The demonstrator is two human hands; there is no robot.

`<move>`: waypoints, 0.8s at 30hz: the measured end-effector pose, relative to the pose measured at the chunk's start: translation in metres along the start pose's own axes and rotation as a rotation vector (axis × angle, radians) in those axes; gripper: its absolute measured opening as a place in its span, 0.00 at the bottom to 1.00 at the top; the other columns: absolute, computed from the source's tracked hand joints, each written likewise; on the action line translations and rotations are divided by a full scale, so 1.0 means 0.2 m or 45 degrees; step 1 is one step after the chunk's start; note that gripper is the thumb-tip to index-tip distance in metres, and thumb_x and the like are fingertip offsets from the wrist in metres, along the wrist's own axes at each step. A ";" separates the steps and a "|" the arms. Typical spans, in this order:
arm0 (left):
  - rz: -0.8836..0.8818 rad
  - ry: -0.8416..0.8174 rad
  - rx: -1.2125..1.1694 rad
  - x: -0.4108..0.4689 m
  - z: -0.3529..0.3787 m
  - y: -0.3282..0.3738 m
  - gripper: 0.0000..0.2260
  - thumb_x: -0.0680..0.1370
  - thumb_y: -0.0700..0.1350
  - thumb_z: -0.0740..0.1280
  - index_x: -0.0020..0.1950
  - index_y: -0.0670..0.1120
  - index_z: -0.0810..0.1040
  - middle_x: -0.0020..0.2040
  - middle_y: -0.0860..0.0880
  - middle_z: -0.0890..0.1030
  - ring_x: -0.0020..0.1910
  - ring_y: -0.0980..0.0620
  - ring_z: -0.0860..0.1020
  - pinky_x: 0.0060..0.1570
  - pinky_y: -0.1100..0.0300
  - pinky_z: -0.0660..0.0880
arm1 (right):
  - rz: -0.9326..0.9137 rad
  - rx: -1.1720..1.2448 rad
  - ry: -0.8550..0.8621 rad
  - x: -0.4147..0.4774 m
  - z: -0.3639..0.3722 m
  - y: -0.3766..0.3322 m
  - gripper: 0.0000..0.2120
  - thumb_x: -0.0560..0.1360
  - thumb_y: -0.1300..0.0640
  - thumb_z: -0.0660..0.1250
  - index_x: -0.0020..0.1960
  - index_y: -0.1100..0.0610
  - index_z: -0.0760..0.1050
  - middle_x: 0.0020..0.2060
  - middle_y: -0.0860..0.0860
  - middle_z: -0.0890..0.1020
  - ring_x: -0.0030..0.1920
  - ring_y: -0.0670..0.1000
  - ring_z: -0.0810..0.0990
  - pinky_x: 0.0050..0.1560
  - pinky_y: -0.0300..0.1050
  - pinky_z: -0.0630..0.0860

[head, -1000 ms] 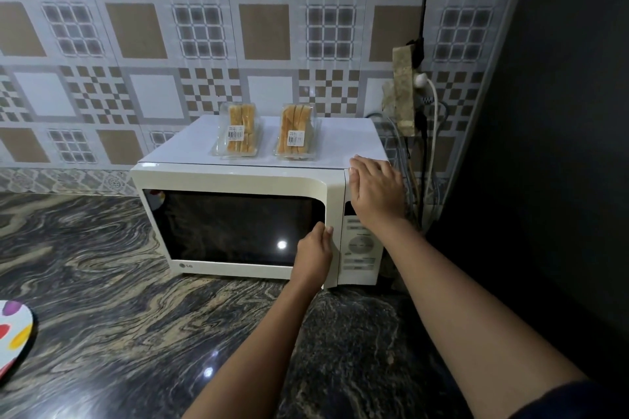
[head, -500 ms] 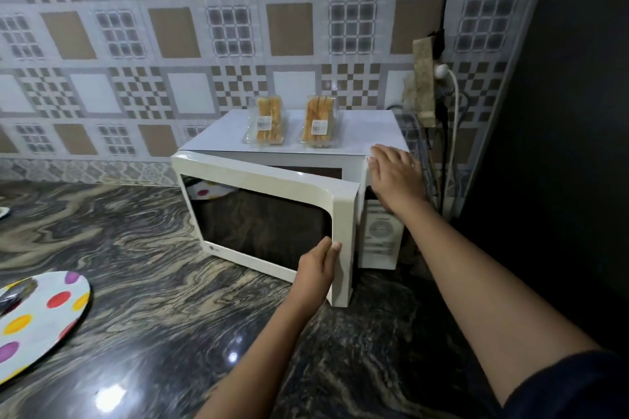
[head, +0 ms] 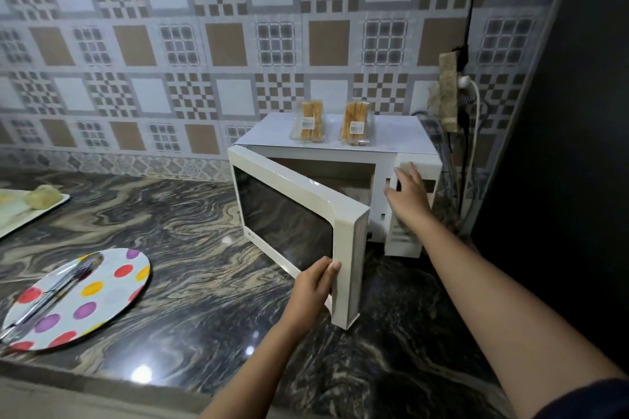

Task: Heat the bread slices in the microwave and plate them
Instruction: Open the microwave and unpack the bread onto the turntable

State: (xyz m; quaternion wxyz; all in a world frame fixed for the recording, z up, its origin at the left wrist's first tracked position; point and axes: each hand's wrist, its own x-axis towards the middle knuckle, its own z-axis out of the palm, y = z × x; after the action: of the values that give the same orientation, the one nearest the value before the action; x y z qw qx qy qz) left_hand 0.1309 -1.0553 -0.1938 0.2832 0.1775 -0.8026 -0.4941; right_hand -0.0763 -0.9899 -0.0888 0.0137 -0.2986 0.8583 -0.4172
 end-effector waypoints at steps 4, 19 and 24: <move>-0.052 0.018 -0.043 -0.17 -0.15 -0.02 0.15 0.79 0.54 0.58 0.40 0.46 0.72 0.35 0.48 0.72 0.37 0.54 0.70 0.39 0.58 0.67 | 0.128 0.189 -0.099 -0.18 0.11 -0.13 0.24 0.79 0.52 0.59 0.73 0.57 0.62 0.75 0.54 0.58 0.74 0.55 0.59 0.72 0.51 0.60; -0.206 0.271 -0.259 -0.68 -0.82 -0.12 0.09 0.81 0.54 0.55 0.53 0.56 0.73 0.51 0.55 0.78 0.48 0.68 0.75 0.50 0.70 0.70 | -0.701 0.095 -0.697 -1.01 0.57 -0.97 0.19 0.77 0.45 0.61 0.68 0.45 0.69 0.74 0.46 0.59 0.76 0.51 0.52 0.75 0.54 0.51; -0.327 0.353 -0.270 -0.70 -1.00 -0.14 0.22 0.82 0.51 0.50 0.75 0.45 0.58 0.74 0.51 0.62 0.73 0.56 0.59 0.68 0.65 0.55 | -0.681 0.098 -0.529 -1.13 0.79 -1.11 0.21 0.78 0.49 0.62 0.70 0.49 0.66 0.75 0.48 0.57 0.76 0.53 0.51 0.76 0.52 0.46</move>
State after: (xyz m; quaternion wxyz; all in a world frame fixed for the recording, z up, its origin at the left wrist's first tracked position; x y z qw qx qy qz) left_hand 0.3667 -1.1276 -0.1877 0.3427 0.3136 -0.6703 -0.5786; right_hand 0.2636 -1.0895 -0.0815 0.0897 -0.5910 0.7121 -0.3683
